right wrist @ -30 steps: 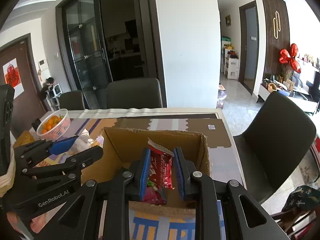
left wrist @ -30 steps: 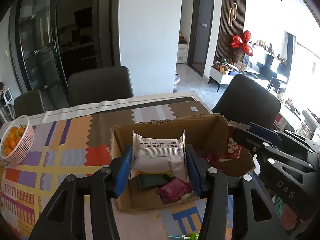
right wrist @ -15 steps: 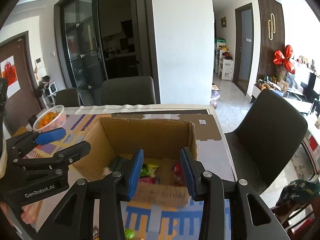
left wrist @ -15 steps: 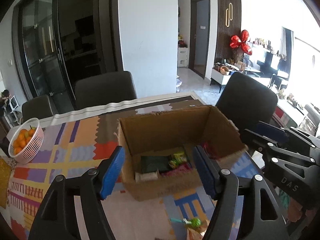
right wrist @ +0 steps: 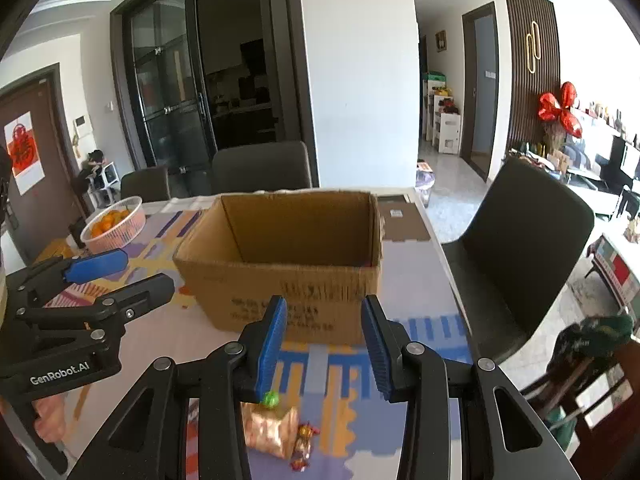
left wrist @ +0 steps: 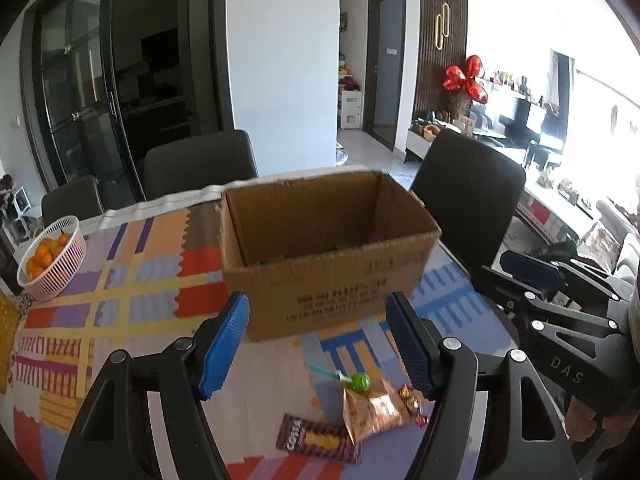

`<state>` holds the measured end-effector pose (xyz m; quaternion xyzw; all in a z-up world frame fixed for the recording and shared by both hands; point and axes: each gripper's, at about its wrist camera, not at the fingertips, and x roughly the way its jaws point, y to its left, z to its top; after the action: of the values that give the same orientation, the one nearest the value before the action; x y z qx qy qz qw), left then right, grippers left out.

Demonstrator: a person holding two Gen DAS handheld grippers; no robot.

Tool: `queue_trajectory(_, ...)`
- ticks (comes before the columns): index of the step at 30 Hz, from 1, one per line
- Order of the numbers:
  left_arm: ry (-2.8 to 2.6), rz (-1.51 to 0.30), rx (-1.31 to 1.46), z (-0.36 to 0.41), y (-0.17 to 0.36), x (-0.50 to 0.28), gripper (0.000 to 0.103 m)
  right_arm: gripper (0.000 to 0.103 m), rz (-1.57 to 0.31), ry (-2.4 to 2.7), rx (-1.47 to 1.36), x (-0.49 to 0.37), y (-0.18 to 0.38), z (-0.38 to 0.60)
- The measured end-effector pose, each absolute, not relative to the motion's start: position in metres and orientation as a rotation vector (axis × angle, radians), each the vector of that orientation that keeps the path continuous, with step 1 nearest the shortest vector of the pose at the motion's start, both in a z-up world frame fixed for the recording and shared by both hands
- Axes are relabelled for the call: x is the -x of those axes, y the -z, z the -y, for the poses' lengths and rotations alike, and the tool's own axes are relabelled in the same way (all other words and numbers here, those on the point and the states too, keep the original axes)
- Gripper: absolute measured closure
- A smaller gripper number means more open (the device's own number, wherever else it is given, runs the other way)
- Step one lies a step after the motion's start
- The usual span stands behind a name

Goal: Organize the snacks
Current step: 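Return both tools to the remaining snacks on the table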

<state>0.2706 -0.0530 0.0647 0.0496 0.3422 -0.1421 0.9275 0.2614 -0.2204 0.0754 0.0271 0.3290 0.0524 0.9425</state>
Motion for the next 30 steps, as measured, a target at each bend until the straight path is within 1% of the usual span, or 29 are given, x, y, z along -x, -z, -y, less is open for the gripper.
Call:
queue_trajectory(15,0.330,-0.795,-0.079,0.051,-0.012,-0.239,0.033,0.063,-0.750,-0.096,-0.026,-0.221,-0.032,0.214)
queue_trajectory(30,0.397,-0.968,-0.053,0.057,0.057,-0.246,0.033,0.063,-0.930,-0.116,-0.053,-0.217,0.037,0.212)
